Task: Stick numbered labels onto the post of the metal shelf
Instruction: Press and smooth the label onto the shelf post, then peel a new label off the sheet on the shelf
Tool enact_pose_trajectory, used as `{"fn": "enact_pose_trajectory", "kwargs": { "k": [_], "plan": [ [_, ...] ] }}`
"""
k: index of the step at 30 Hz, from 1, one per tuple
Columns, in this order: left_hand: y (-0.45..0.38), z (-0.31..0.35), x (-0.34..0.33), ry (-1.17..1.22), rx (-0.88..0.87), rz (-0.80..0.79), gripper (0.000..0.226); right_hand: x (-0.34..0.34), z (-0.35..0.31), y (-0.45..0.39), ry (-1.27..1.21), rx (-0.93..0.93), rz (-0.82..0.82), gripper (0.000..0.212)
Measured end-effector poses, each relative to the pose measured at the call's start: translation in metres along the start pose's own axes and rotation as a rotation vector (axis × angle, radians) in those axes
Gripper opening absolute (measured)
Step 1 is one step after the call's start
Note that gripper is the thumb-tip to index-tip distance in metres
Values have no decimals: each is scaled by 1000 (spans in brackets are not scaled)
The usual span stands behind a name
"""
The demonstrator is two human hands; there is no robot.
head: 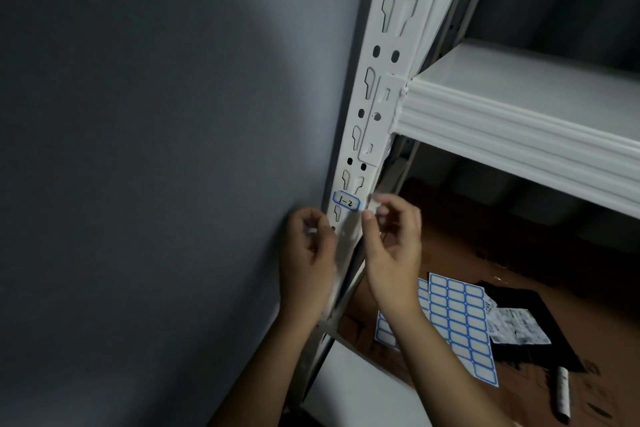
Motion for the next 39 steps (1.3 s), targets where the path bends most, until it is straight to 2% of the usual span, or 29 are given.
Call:
{"fn": "enact_pose_trajectory", "kwargs": {
  "k": [4,6,9,15,17,20,23,28,34,39],
  "plan": [
    [-1,0,7,245,182,-197,21,2,-13,1,-53,114,-210,18],
    [1,2,10,281,198,-291,21,1,-14,2,-43,135,-279,17],
    [3,5,14,300,185,-388,13,1,-18,1,-41,158,-331,16],
    [5,11,21,374,254,-552,25,9,-27,-4,-48,208,-391,11],
    [6,11,23,354,275,-596,19,16,-30,-5,-13,258,-412,10],
    [7,5,23,321,337,-610,31,28,-31,-4,80,360,-446,9],
    [11,-1,15,235,379,-606,18,40,-26,3,204,393,-472,9],
    [23,-7,-2,155,410,-618,14,59,-11,18,346,336,-426,9],
    [36,-6,-29,139,407,-625,9,85,-1,33,242,67,-271,8],
    [48,-11,-52,94,403,-671,9,110,14,48,230,-123,-228,16]
  ]
}}
Point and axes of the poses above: each hand's wrist, its own y-axis away from the middle knuckle, its own x-axis out of the back of the hand, z = x × y, the point moved 2 cm from there along -y, towards the middle knuckle, and after that the axes turned 10 degrees about x, right-handed, at the moved point
